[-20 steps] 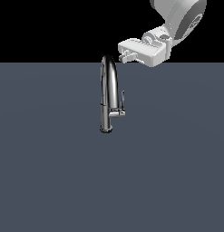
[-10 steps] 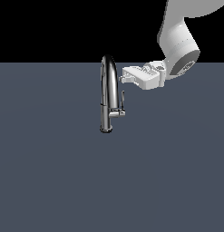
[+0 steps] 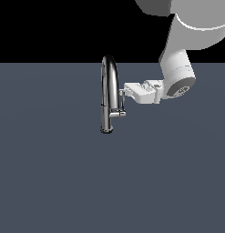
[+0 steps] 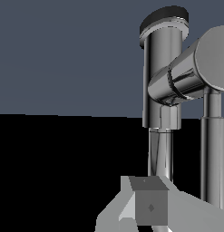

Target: Turn on the faucet by rotating a designated handle.

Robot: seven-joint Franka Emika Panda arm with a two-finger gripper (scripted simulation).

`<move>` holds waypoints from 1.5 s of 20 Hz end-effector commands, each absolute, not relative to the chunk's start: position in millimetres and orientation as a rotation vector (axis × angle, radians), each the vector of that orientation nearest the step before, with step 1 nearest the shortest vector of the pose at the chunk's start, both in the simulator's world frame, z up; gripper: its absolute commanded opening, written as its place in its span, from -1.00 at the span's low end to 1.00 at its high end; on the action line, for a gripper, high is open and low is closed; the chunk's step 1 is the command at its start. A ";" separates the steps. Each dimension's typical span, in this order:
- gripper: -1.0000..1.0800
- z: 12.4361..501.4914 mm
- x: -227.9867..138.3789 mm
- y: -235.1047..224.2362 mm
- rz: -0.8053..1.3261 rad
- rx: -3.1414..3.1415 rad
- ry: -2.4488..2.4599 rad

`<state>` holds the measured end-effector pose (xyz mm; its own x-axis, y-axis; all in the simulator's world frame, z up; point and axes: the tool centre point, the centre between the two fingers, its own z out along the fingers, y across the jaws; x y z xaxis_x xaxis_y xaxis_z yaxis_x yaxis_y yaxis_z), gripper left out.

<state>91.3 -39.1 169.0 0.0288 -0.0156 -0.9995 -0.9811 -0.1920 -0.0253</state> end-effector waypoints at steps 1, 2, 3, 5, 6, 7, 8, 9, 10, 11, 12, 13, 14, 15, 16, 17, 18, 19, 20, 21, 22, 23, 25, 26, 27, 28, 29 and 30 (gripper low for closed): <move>-1.00 163.0 92.4 -37.9 1.328 -1.349 1.112; -1.00 161.7 92.4 -37.5 1.330 -1.343 1.114; -1.00 161.0 92.4 -37.2 1.330 -1.341 1.115; -1.00 161.1 92.4 -36.8 1.330 -1.341 1.115; -1.00 161.1 92.4 -36.8 1.330 -1.341 1.115; -1.00 161.1 92.4 -36.8 1.330 -1.341 1.115; -1.00 160.6 92.2 -37.1 1.331 -1.341 1.115; -1.00 160.8 90.5 -37.4 1.331 -1.341 1.115; -1.00 161.1 88.7 -37.6 1.331 -1.341 1.115; -1.00 161.3 86.9 -37.9 1.331 -1.341 1.115; -1.00 161.5 85.1 -38.2 1.331 -1.341 1.115; -1.00 161.7 83.2 -38.5 1.331 -1.341 1.115; -1.00 161.9 81.3 -38.8 1.331 -1.341 1.115; -1.00 162.2 79.4 -39.2 1.331 -1.341 1.115; -1.00 162.4 77.5 -39.5 1.331 -1.341 1.115; -1.00 162.6 75.5 -39.8 1.331 -1.341 1.115; -1.00 163.0 73.4 -40.4 1.331 -1.340 1.115; -1.00 163.3 71.4 -40.7 1.331 -1.340 1.115; -1.00 163.5 69.3 -41.0 1.331 -1.340 1.115; -1.00 163.8 67.2 -41.4 1.331 -1.340 1.115; -1.00 164.0 65.1 -41.7 1.331 -1.340 1.115; -1.00 164.3 62.9 -42.1 1.331 -1.340 1.115; -1.00 164.8 58.5 -42.8 1.331 -1.340 1.115; -1.00 165.1 56.3 -43.2 1.331 -1.340 1.115; -1.00 165.3 54.0 -43.6 1.331 -1.340 1.115; -1.00 165.6 51.7 -43.9 1.331 -1.340 1.115; -1.00 165.9 49.4 -44.3 1.331 -1.340 1.115; -1.00 166.1 47.0 -44.7 1.331 -1.340 1.115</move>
<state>52.3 -46.3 163.1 0.0091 -0.0039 -1.0000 -0.9862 -0.1654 -0.0083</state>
